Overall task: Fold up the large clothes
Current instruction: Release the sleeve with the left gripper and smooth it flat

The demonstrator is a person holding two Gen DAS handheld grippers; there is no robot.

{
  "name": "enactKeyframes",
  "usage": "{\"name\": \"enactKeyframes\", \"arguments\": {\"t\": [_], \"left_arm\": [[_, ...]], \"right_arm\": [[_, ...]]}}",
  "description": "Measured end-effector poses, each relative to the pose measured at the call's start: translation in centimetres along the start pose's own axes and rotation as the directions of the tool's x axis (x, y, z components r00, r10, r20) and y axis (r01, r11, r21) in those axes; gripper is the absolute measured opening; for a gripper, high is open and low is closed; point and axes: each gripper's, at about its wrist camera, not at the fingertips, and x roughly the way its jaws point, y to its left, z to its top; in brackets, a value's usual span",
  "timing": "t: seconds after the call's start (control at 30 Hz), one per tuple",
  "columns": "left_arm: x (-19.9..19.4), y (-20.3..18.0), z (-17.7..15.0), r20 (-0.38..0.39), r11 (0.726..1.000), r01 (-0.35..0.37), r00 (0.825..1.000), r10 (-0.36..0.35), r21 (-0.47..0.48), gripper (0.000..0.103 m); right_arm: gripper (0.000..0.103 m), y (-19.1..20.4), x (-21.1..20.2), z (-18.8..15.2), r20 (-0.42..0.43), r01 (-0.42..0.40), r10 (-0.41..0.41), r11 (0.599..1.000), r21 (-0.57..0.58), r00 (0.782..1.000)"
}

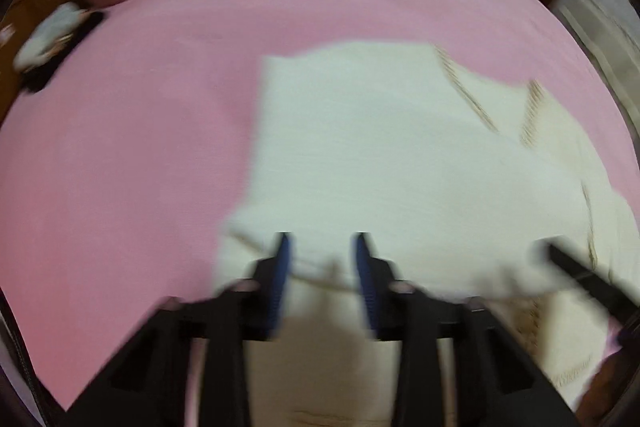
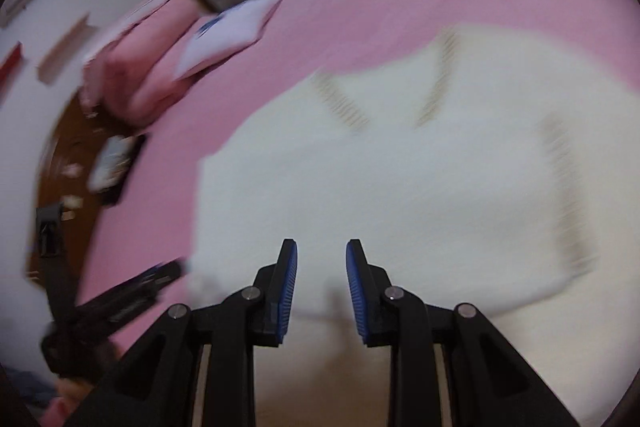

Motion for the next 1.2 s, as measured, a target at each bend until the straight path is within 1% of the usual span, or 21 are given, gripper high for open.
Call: {"name": "enactKeyframes", "arguments": {"t": [0.07, 0.1, 0.13, 0.17, 0.23, 0.27, 0.3, 0.37, 0.47, 0.53, 0.6, 0.67, 0.7, 0.77, 0.8, 0.83, 0.9, 0.93, 1.03, 1.13, 1.2], "left_arm": [[2.7, -1.5, 0.3, -0.085, 0.999, 0.002, 0.996, 0.001, 0.043, 0.008], [4.0, -1.9, 0.8, -0.126, 0.999, 0.011, 0.992, -0.005, 0.044, 0.008], [5.2, -1.7, 1.7, -0.165, 0.999, 0.007, 0.986, 0.0, 0.04, 0.008], [6.2, -2.0, 1.9, -0.18, 0.999, -0.003, 0.984, 0.009, 0.034, 0.008], [6.5, -1.4, 1.8, -0.151, 0.999, -0.039, 0.988, 0.044, 0.032, 0.008], [6.2, -0.9, 1.7, -0.105, 0.991, -0.126, 0.986, 0.131, 0.053, 0.008], [6.2, -0.3, 1.5, -0.078, 0.971, -0.228, 0.969, 0.233, 0.076, 0.008], [6.9, 1.4, 1.1, -0.071, 0.938, -0.328, 0.939, 0.337, 0.108, 0.008], [7.5, 4.2, 0.4, -0.094, 0.927, -0.37, 0.923, 0.374, 0.054, 0.01], [7.8, 5.7, 0.2, -0.142, 0.921, -0.389, 0.91, 0.39, 0.033, 0.01], [6.7, 6.2, 0.9, -0.146, 0.925, -0.376, 0.919, 0.365, -0.05, 0.01], [4.1, 5.4, 1.8, -0.098, 0.946, -0.295, 0.954, 0.284, -0.132, 0.01], [3.2, 4.9, 2.0, -0.061, 0.959, -0.245, 0.969, 0.238, -0.143, 0.01], [1.5, 2.6, 2.2, 0.017, 0.989, -0.116, 0.993, 0.118, -0.095, 0.01], [1.2, 1.5, 1.6, 0.035, 0.996, -0.06, 0.997, 0.063, -0.064, 0.01], [1.2, 0.2, 1.3, 0.045, 1.0, 0.0, 0.999, 0.001, -0.03, 0.01], [1.9, -2.0, 0.8, 0.042, 0.998, 0.054, 0.998, -0.055, 0.011, 0.01], [2.6, -3.0, 0.7, 0.035, 0.998, 0.061, 0.997, -0.061, 0.023, 0.01], [5.4, -2.3, 2.6, 0.061, 0.998, 0.054, 0.997, -0.055, 0.017, 0.01], [6.4, -0.8, 5.1, 0.118, 0.999, 0.043, 0.992, -0.04, -0.017, 0.01], [6.9, -0.3, 6.1, 0.155, 1.0, -0.005, 0.988, 0.009, -0.027, 0.01]], "right_arm": [[0.021, -0.1, 2.5, -0.7, -0.062, -0.009, 0.01, 1.0, 0.021, 0.998], [0.009, -0.6, 3.8, -1.1, -0.098, 0.0, 0.005, 0.999, 0.042, 0.995], [0.006, -1.1, 4.3, -1.2, -0.111, 0.01, -0.003, 0.998, 0.057, 0.994], [0.001, -2.2, 4.4, -1.2, -0.106, 0.012, -0.003, 0.996, 0.086, 0.994], [0.0, -4.0, 3.2, -1.0, -0.055, 0.008, -0.002, 0.994, 0.105, 0.998], [0.0, -5.5, 1.8, -0.7, -0.018, 0.049, -0.047, 0.994, 0.093, 0.999], [0.0, -6.8, 0.8, -0.5, 0.008, 0.09, -0.091, 0.992, 0.09, 0.996], [0.0, -10.3, -2.1, -0.2, 0.059, 0.137, -0.148, 0.978, 0.157, 0.987], [0.0, -16.0, -7.2, -0.5, 0.128, 0.284, -0.339, 0.902, 0.324, 0.932], [0.0, -17.1, -9.1, -0.4, 0.153, 0.265, -0.34, 0.89, 0.37, 0.928], [0.004, -16.3, -10.0, -0.1, 0.16, 0.371, -0.451, 0.852, 0.369, 0.878], [0.004, -14.5, -9.8, 0.3, 0.213, 0.307, -0.381, 0.9, 0.309, 0.9], [0.004, -13.0, -9.2, 0.5, 0.247, 0.24, -0.304, 0.936, 0.257, 0.92], [0.004, -10.0, -7.1, 0.8, 0.249, 0.114, -0.152, 0.98, 0.164, 0.956], [0.004, -8.8, -5.6, 1.1, 0.222, 0.055, -0.084, 0.989, 0.134, 0.971], [0.004, -7.2, -3.1, 1.3, 0.159, -0.043, 0.027, 0.994, 0.098, 0.987], [0.004, -4.0, 1.1, 1.2, 0.059, -0.144, 0.141, 0.988, 0.059, 0.988], [0.005, -2.4, 3.3, 1.0, 0.012, -0.161, 0.161, 0.987, 0.026, 0.987], [0.005, 0.0, 7.1, 1.3, -0.034, -0.088, 0.086, 0.995, -0.043, 0.996], [0.004, -0.3, 8.3, 2.8, 0.023, -0.014, 0.016, 0.996, -0.09, 1.0], [0.0, -2.1, 7.6, 3.6, 0.056, -0.002, 0.007, 0.995, -0.097, 0.998]]}}
